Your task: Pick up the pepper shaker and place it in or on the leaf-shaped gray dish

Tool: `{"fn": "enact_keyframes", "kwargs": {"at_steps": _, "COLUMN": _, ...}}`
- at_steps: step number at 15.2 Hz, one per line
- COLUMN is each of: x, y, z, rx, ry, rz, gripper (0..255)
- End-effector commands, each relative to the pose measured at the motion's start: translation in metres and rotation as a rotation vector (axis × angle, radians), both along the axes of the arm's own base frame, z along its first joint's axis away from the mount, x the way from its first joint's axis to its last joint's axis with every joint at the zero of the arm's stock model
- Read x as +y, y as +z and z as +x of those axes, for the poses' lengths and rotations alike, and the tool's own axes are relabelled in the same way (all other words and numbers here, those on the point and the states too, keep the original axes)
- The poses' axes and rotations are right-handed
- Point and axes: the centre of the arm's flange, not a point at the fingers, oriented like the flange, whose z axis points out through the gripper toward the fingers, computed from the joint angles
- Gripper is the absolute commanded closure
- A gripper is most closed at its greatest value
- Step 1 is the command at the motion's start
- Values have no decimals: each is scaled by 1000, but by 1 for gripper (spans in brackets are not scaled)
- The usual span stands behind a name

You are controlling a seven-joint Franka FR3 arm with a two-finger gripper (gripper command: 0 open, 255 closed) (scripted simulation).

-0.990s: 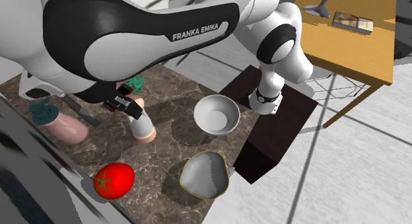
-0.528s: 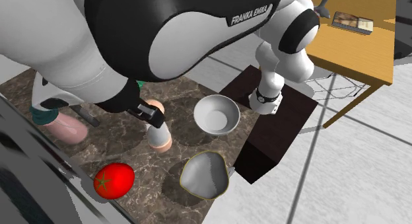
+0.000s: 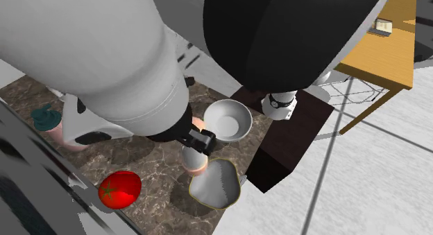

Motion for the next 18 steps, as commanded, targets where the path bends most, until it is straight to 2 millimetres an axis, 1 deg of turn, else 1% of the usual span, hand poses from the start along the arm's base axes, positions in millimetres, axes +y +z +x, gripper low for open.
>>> {"fn": "enact_keyframes", "kwargs": {"at_steps": 1, "x": 23, "y": 7, "z": -6, "rx": 0, "ry": -1, "rz": 0, "gripper": 255}}
{"fn": "enact_keyframes", "kwargs": {"at_steps": 4, "x": 60, "y": 18, "z": -13, "rx": 0, "ry": -1, "rz": 0, "gripper": 255}}
{"fn": "enact_keyframes", "kwargs": {"at_steps": 5, "x": 69, "y": 21, "z": -15, "rx": 0, "ry": -1, "rz": 0, "gripper": 255}}
{"fn": "enact_keyframes", "kwargs": {"at_steps": 18, "x": 69, "y": -48, "z": -15, "rx": 0, "ry": -1, "rz": 0, "gripper": 255}}
